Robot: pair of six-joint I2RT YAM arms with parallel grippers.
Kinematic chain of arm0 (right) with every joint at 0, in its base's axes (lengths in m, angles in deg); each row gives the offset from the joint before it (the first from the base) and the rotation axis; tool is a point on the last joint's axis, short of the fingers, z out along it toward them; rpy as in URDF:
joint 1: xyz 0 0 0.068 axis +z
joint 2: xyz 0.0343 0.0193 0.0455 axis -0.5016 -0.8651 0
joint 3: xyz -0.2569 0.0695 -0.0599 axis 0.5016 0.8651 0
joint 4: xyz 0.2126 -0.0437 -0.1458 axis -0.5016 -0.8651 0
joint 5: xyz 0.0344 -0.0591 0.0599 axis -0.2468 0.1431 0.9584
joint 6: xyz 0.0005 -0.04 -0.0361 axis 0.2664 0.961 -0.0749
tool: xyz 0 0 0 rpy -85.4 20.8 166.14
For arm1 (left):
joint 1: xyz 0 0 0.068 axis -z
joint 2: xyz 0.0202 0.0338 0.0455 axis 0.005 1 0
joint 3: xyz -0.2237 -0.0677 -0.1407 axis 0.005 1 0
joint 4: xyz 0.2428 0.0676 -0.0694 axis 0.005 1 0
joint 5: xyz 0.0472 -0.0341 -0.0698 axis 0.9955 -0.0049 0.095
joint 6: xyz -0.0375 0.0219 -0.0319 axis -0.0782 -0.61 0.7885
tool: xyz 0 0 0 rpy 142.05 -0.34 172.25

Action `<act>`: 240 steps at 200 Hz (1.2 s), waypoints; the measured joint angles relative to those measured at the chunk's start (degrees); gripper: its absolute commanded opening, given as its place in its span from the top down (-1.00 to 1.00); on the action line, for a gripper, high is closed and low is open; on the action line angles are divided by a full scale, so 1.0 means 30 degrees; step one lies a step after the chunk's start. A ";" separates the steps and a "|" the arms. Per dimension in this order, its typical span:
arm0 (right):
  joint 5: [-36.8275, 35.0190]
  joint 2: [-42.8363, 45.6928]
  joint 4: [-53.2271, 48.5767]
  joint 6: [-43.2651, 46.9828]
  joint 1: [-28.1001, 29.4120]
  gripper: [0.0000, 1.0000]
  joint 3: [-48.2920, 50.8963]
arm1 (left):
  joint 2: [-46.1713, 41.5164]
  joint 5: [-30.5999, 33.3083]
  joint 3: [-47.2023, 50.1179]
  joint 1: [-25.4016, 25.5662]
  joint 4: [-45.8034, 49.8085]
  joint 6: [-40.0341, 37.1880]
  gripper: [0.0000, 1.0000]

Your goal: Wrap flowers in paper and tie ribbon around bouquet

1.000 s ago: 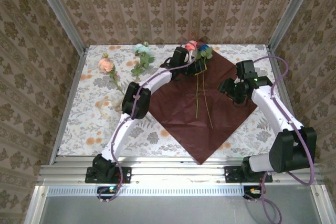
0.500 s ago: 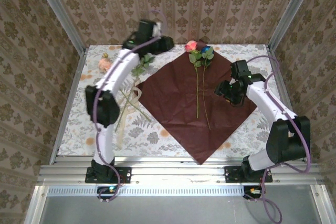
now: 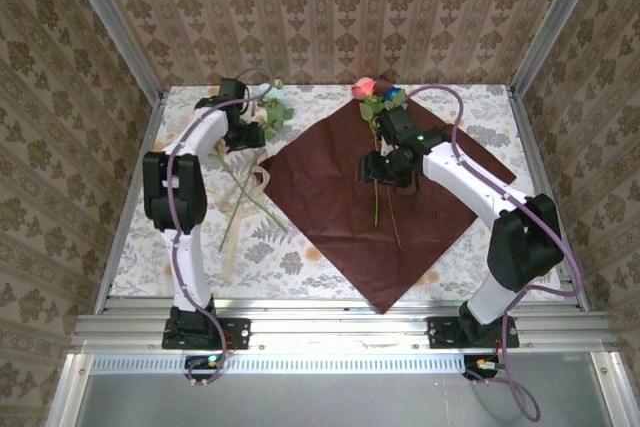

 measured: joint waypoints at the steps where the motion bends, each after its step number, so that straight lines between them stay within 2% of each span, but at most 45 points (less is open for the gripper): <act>1: 0.0007 0.0000 0.0000 0.0000 0.0000 -0.21 0.0000 | 0.0036 0.0007 -0.0015 0.0000 0.0000 -0.0036 0.25; 56: 0.0000 -0.0007 -0.0102 -0.0022 0.0000 -0.22 0.0000 | 0.3038 0.1064 -0.3453 0.0066 -0.0168 -0.0488 0.23; 76: -0.0015 0.0029 -0.0328 -0.0080 0.0000 -0.23 0.0000 | 0.3548 0.1093 -0.3628 0.0073 -0.0291 -0.0488 0.24; 105: -0.0015 0.0029 -0.0474 -0.0080 0.0000 -0.23 0.0000 | 0.3978 0.0976 -0.3621 0.0160 -0.0299 -0.0503 0.11; 125: -0.0015 0.0029 -0.0634 -0.0080 0.0000 -0.23 0.0000 | 0.4000 0.0976 -0.3614 0.0219 -0.0357 -0.0503 0.12; 174: -0.0015 0.0022 -0.0831 -0.0073 0.0000 -0.23 -0.0109 | 0.4284 0.0969 -0.3614 0.0284 -0.0430 -0.0648 0.41; 212: -0.0015 0.0022 -0.0831 -0.0080 0.0000 -0.21 -0.0146 | 0.4495 0.0991 -0.3628 0.0168 -0.0444 -0.0729 0.80; 240: -0.0015 0.0022 -0.0831 -0.0080 0.0000 -0.21 -0.0146 | 0.4364 0.1443 -0.3621 0.0189 -0.0437 -0.0991 0.90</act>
